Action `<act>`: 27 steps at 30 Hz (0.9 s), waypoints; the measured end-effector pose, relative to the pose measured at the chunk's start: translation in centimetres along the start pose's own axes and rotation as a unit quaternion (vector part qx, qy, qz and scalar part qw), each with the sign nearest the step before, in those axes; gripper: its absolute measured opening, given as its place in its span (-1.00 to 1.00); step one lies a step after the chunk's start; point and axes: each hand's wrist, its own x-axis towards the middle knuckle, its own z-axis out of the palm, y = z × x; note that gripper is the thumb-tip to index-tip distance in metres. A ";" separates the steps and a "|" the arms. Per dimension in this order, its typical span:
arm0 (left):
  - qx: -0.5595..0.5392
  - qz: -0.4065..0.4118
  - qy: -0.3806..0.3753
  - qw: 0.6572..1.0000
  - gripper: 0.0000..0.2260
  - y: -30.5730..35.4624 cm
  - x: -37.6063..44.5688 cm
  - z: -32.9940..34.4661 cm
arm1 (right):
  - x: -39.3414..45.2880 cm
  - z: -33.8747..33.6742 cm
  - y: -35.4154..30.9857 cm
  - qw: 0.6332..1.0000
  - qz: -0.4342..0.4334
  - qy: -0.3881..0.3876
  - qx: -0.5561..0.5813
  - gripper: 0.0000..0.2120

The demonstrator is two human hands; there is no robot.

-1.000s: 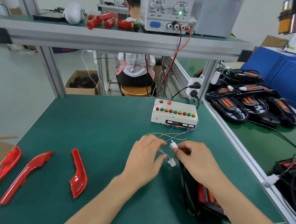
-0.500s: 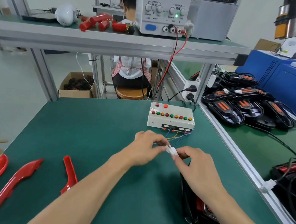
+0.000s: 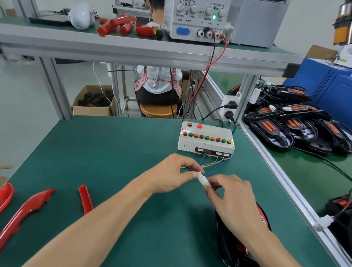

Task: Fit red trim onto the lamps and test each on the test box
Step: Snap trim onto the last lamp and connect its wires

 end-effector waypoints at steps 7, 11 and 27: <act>0.166 0.073 -0.020 0.983 -0.70 0.1 -0.3 -0.2 | 0.3 0.1 0.3 0.999 -0.003 -0.015 -0.035 -0.89; 0.287 0.177 -0.031 0.941 -0.79 0.9 0.3 -0.8 | 0.4 0.3 0.1 0.997 -0.019 -0.036 -0.068 -0.86; 0.411 0.255 -0.143 0.863 -0.83 1.6 1.9 -2.9 | 0.2 0.6 0.4 0.996 -0.057 -0.037 -0.059 -0.92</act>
